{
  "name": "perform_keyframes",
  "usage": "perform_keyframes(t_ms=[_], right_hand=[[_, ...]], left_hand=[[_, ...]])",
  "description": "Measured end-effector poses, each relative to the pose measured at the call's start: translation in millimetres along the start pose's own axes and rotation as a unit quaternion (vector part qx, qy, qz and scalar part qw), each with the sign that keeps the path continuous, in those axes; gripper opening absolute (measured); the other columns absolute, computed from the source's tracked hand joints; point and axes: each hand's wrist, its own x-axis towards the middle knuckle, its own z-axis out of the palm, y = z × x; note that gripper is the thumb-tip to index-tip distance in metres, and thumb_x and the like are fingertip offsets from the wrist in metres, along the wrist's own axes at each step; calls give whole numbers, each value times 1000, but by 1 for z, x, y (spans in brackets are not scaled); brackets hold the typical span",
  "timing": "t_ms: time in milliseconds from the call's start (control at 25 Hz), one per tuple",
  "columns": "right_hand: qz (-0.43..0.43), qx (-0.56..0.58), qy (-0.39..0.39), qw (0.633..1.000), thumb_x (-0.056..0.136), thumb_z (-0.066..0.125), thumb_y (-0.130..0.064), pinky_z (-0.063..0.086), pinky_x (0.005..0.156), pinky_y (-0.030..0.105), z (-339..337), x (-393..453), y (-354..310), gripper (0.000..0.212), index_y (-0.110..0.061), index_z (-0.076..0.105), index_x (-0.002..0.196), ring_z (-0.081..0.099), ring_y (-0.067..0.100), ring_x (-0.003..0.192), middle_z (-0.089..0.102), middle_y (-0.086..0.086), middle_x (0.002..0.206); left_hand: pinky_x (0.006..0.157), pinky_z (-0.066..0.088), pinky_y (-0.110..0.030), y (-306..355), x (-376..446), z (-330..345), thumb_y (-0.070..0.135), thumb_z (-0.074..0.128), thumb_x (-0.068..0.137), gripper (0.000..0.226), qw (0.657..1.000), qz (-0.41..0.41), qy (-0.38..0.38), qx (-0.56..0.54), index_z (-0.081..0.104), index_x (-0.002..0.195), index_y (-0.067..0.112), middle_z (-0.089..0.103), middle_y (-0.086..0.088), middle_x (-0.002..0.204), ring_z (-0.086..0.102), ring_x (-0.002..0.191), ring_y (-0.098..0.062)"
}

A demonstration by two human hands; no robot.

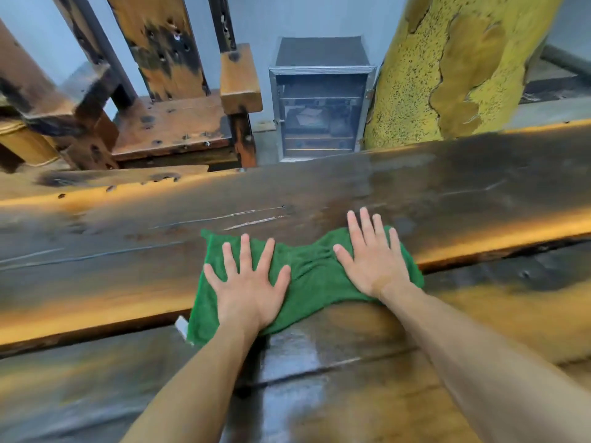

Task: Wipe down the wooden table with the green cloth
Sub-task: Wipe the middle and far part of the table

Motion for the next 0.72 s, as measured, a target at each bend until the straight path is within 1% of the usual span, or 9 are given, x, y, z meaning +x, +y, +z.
perform_keyframes(t_ms=[120,200,240,360,400,480,520,640,720], right_hand=[[-1,-3,-5,1000,83,-11,-68,-6,122,47,5,-80,1,84,-29,-18,156,-15,22,153,-19,-1,166],[-9,-1,-17,1000,83,-12,-69,-10,121,47,9,-127,4,84,-28,-19,156,-18,21,152,-22,-1,165],[-14,0,-21,1000,85,-9,-69,-12,120,47,11,-147,6,83,-28,-18,157,-19,21,152,-22,-1,165],[-27,2,-18,999,91,1,-71,-11,119,49,21,-203,16,81,-28,-8,158,-15,22,153,-14,-1,166],[-33,-2,-13,999,92,4,-72,-9,119,50,23,-221,18,80,-28,-3,159,-11,22,153,-10,-1,166],[-43,-5,-4,999,94,7,-73,-6,119,50,27,-257,23,79,-29,6,160,-5,23,154,-2,-1,166],[-45,-3,-6,999,94,8,-74,-7,120,50,26,-274,26,79,-30,6,160,-6,22,153,-3,-1,166],[-45,-8,-33,998,95,8,-73,-15,119,48,24,-328,37,77,-33,-7,158,-19,20,151,-18,-5,164],[-39,-11,-39,998,95,8,-73,-16,119,48,20,-359,41,77,-34,-11,158,-22,19,151,-21,-5,164]], left_hand=[[117,-6,-68,-3,-78,13,78,-15,77,80,1000,-15,-2,10,-23,152,50,-29,1,165,-24,152,-34],[117,-7,-67,-6,-123,28,81,-18,74,85,1000,-25,-1,9,-23,152,49,-30,0,163,-21,153,-35],[117,-5,-67,-6,-145,33,83,-17,76,86,999,-32,2,8,-16,155,49,-26,-1,164,-14,155,-36],[112,7,-68,-3,-210,47,81,4,90,81,999,-43,-8,-1,29,157,42,16,-7,167,24,151,-41],[111,10,-67,-2,-229,52,79,10,92,78,999,-40,-6,7,36,155,40,24,-8,165,30,148,-42],[111,11,-67,-1,-267,63,78,14,93,76,999,-36,12,22,38,154,39,30,-9,163,34,146,-42],[111,12,-68,0,-283,67,78,15,94,75,999,-34,19,25,39,154,39,31,-10,163,35,146,-43],[109,16,-70,4,-335,78,76,16,94,75,999,-28,24,21,41,153,38,34,-11,162,36,145,-44],[110,14,-70,8,-369,84,76,16,94,74,999,-32,18,11,39,154,38,32,-11,163,33,146,-43]])
